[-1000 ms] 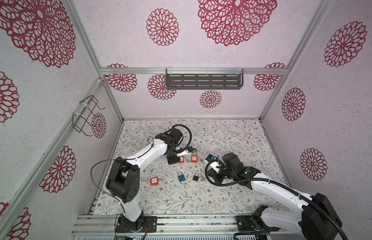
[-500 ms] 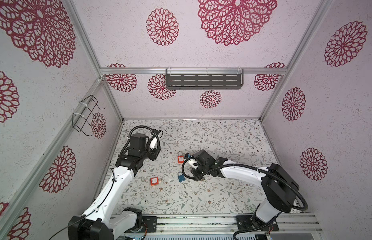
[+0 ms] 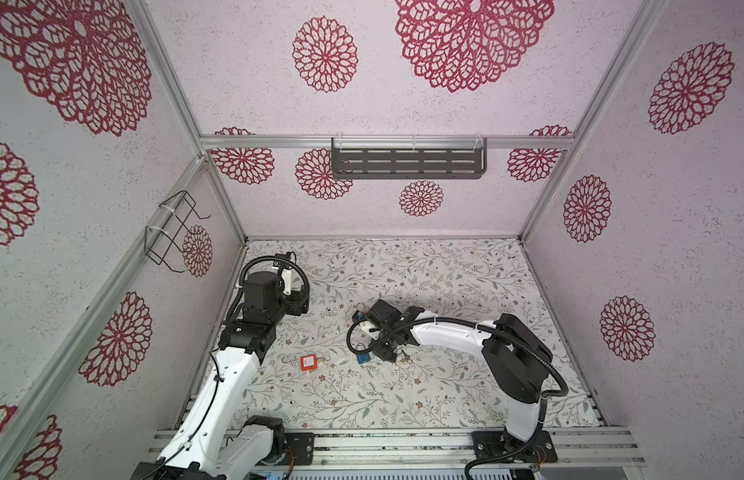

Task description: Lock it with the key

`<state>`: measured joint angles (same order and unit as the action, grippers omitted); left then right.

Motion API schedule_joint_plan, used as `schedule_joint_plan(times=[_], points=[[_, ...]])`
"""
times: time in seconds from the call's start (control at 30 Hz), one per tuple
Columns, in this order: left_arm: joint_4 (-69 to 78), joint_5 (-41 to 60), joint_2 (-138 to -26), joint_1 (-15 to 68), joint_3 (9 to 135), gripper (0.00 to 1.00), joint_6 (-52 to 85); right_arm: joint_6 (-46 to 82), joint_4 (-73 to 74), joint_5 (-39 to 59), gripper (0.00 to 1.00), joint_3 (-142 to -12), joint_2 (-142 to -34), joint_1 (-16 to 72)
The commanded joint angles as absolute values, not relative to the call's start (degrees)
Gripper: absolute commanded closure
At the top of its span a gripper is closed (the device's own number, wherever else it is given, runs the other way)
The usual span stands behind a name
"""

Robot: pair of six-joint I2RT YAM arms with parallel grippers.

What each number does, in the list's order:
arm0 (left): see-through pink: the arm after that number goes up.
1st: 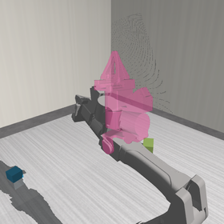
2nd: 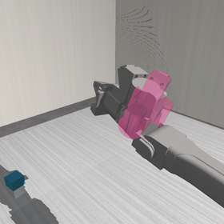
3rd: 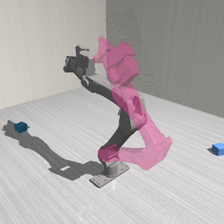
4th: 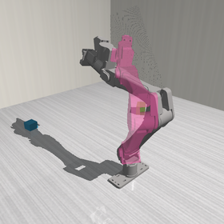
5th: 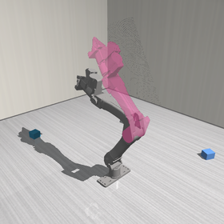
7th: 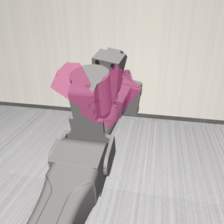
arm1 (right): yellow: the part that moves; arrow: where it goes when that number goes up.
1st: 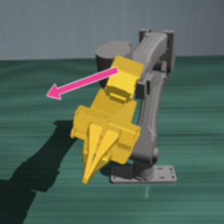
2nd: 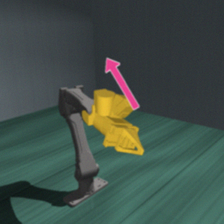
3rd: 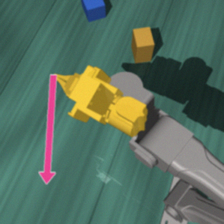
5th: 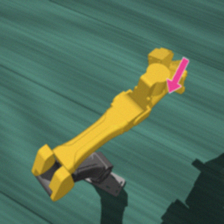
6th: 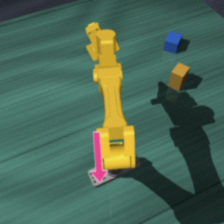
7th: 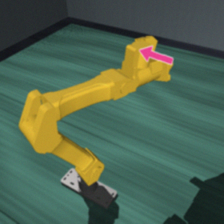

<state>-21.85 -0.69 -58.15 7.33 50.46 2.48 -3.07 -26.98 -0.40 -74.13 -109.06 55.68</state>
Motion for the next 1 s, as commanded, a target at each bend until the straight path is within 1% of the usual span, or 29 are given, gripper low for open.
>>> schedule_joint_plan(times=[0.0,0.27,0.33,0.5,0.7,0.73,0.9,0.97], points=[[-22.1,-0.9,-57.5,6.9,51.0,0.2,3.5,-3.5,-31.2,-1.9,1.0,-76.1,-108.7,56.3],[-22.7,-0.6,-57.7,6.7,51.1,0.2,3.2,-4.8,-35.4,-1.6,1.0,-80.2,-111.9,57.4],[-23.3,-0.7,-57.8,6.6,51.2,0.2,3.3,-4.9,-36.3,-1.4,0.98,-81.0,-112.4,57.6],[-24.8,-0.8,-57.8,6.3,51.5,0.17,4.1,-4.7,-37.6,-0.6,0.88,-81.9,-112.4,57.7],[-26.3,0.0,-57.6,5.5,52.2,0.14,6.1,-4.0,-36.3,0.9,0.71,-81.7,-109.6,57.8],[-26.6,0.0,-57.6,5.3,52.4,0.12,6.9,-4.0,-36.0,0.8,0.68,-81.7,-109.0,57.8],[-29.6,1.1,-57.8,2.8,54.1,0.08,10.0,-6.6,-34.8,0.2,0.63,-82.6,-106.4,57.7],[-30.8,2.6,-57.7,0.9,54.7,0.06,11.4,-10.1,-34.0,0.5,0.58,-83.1,-105.8,57.7]])
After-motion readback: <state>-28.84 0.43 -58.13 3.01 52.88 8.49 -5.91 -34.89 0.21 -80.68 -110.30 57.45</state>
